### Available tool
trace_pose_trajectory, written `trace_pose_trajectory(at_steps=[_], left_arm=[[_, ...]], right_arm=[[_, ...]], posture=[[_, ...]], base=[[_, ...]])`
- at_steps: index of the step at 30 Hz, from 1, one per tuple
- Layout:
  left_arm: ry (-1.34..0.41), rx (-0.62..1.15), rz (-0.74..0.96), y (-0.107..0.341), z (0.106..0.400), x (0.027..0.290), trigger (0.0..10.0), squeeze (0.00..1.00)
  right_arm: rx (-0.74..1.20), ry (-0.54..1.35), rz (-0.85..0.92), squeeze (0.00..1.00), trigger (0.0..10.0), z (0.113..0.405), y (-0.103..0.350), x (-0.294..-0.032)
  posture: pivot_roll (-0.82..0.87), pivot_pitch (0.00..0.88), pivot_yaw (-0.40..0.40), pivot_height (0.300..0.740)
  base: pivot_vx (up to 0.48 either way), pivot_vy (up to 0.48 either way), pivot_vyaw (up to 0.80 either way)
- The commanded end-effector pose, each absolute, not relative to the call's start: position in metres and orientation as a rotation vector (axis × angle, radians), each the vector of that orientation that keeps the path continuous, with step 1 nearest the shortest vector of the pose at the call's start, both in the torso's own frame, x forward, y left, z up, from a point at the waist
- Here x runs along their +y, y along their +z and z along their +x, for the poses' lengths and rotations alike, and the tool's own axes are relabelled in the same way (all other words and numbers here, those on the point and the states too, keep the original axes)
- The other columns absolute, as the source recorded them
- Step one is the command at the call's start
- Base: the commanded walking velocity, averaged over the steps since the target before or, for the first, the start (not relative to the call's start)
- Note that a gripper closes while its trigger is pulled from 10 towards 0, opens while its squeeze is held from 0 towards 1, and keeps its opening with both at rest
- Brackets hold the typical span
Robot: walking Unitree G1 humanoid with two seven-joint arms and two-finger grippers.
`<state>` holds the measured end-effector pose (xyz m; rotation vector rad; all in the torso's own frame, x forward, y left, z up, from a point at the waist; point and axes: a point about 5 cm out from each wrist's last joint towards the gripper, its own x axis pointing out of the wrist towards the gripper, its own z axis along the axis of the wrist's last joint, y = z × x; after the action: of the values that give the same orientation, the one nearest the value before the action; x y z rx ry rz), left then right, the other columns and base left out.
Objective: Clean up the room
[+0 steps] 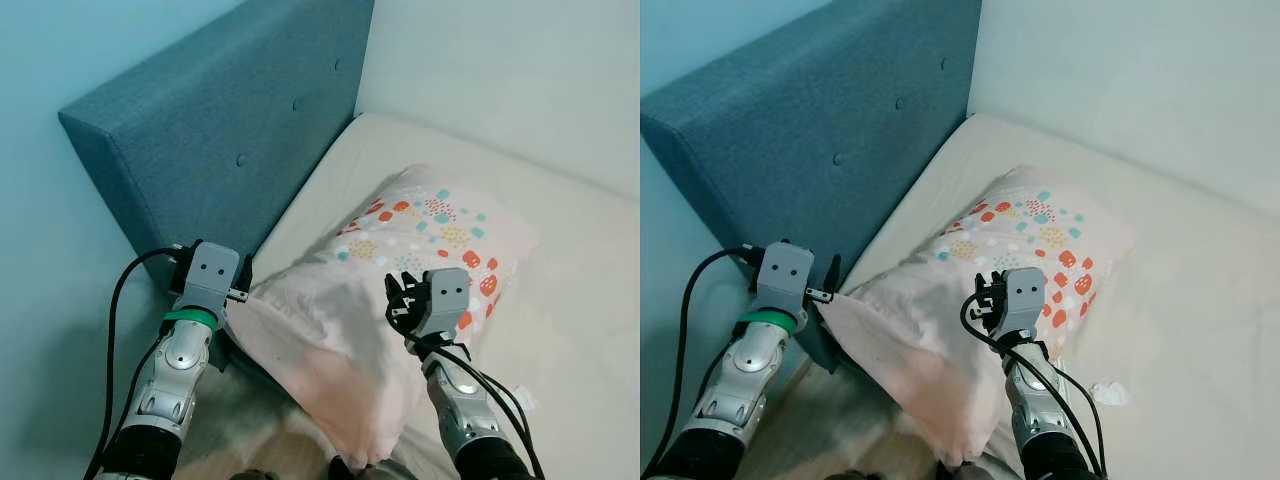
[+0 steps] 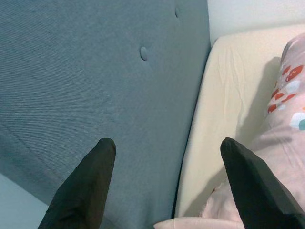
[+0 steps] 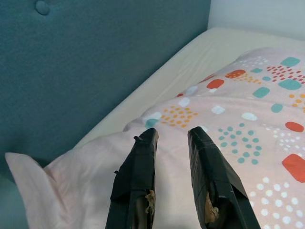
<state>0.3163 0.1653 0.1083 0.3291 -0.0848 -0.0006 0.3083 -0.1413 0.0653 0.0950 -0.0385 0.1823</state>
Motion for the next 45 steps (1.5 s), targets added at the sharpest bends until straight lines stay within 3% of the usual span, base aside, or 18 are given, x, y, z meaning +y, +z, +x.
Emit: trace_pose_trajectory(at_steps=[1, 8, 16, 29, 41, 45], left_arm=[[-0.011, -0.059, 0.326, 0.102, 0.313, 0.163, 10.0, 0.00], [-0.178, 0.036, 0.302, 0.089, 0.308, 0.151, 10.0, 0.00], [-0.161, 0.108, 0.168, 0.083, 0.308, 0.151, 10.0, 0.00], [-0.161, 0.121, 0.128, 0.087, 0.312, 0.153, 10.0, 0.00], [-0.160, 0.138, 0.110, 0.086, 0.316, 0.149, 10.0, 0.00], [-0.154, 0.155, 0.015, 0.088, 0.324, 0.143, 10.0, 0.00]], right_arm=[[0.002, 0.154, 0.116, 0.00, 10.0, 0.303, 0.055, -0.146], [0.006, 0.134, 0.125, 0.00, 10.0, 0.302, 0.054, -0.148], [0.008, 0.132, 0.121, 0.00, 10.0, 0.303, 0.054, -0.149], [0.009, 0.126, 0.116, 0.00, 10.0, 0.305, 0.054, -0.150], [0.008, 0.121, 0.119, 0.00, 10.0, 0.306, 0.055, -0.151], [-0.002, 0.099, 0.112, 0.00, 10.0, 0.307, 0.057, -0.152]], posture=[[0.08, 0.075, 0.008, 0.730], [0.08, 0.078, 0.010, 0.700], [0.08, 0.076, 0.007, 0.665], [0.08, 0.072, 0.008, 0.620], [0.08, 0.065, 0.008, 0.616], [0.07, 0.076, 0.013, 0.616]], base=[[0.000, 0.000, 0.00], [0.000, 0.000, 0.00], [0.000, 0.000, 0.00], [0.000, 0.000, 0.00], [0.000, 0.000, 0.00], [0.000, 0.000, 0.00]])
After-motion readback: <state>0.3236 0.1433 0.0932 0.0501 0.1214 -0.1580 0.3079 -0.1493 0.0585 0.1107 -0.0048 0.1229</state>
